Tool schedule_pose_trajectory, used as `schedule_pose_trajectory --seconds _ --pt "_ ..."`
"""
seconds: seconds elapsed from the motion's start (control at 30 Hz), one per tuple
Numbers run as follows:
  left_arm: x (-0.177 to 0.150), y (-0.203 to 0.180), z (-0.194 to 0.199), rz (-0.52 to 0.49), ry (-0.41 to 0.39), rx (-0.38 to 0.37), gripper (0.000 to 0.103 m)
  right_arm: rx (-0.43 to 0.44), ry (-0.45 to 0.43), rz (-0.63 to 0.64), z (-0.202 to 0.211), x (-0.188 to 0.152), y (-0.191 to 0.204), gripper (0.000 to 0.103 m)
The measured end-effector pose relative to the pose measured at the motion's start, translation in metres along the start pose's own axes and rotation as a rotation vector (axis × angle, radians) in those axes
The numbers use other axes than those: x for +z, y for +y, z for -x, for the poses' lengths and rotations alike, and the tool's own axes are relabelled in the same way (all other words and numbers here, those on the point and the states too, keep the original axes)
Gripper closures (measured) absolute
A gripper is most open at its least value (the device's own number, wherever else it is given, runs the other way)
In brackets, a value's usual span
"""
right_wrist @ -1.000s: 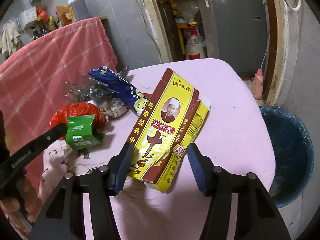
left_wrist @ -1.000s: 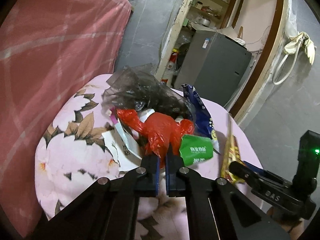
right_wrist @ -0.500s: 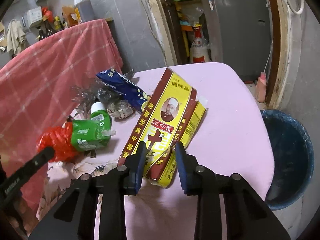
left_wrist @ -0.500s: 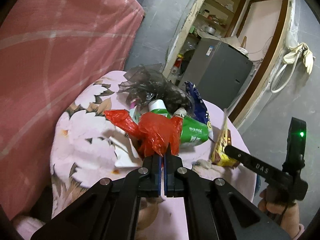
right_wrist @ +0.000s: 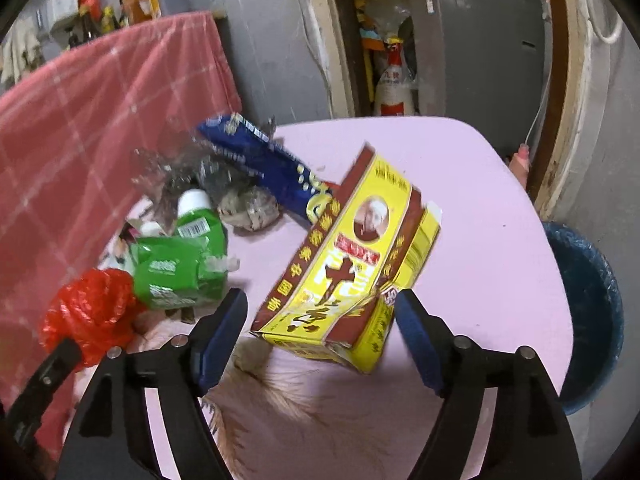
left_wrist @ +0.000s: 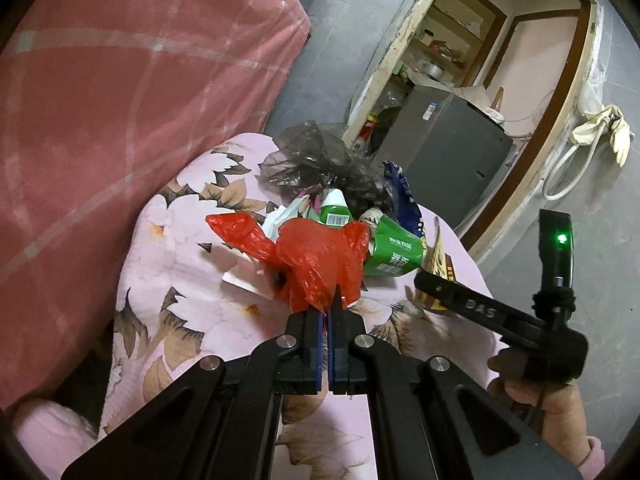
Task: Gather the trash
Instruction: 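Lift the red bag with the left gripper while the right gripper carries the yellow box to the bin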
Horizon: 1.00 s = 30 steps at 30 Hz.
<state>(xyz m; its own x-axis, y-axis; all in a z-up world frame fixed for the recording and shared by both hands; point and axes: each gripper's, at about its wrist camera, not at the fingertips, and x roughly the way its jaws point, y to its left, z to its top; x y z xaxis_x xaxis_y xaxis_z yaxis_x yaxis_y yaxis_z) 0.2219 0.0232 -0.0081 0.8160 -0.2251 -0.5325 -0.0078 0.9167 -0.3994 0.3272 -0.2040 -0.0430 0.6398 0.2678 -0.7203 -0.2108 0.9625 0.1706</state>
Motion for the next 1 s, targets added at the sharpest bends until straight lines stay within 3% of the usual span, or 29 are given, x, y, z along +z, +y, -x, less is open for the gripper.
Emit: schedule_pose_trajectory --seconds 0.17,0.23,0.57,0.73,1.0 --pt "-0.001 -0.003 0.003 0.003 -0.007 -0.012 0.103 -0.062 0.013 0.033 -0.006 0.003 0.003 0.028" --pt "-0.002 -0.006 0.005 -0.003 -0.012 -0.016 0.103 -0.084 0.014 0.046 -0.007 0.003 0.005 0.034" --pt "-0.017 -0.023 0.020 -0.025 -0.043 -0.026 0.103 -0.001 -0.010 0.035 0.015 -0.014 -0.012 0.040" --pt "-0.028 -0.041 0.024 -0.042 -0.033 -0.055 0.103 0.041 -0.093 0.041 0.041 -0.028 -0.019 0.040" --pt "-0.026 -0.074 0.010 -0.079 -0.053 -0.092 0.103 -0.012 -0.247 0.072 0.078 -0.039 -0.035 0.040"
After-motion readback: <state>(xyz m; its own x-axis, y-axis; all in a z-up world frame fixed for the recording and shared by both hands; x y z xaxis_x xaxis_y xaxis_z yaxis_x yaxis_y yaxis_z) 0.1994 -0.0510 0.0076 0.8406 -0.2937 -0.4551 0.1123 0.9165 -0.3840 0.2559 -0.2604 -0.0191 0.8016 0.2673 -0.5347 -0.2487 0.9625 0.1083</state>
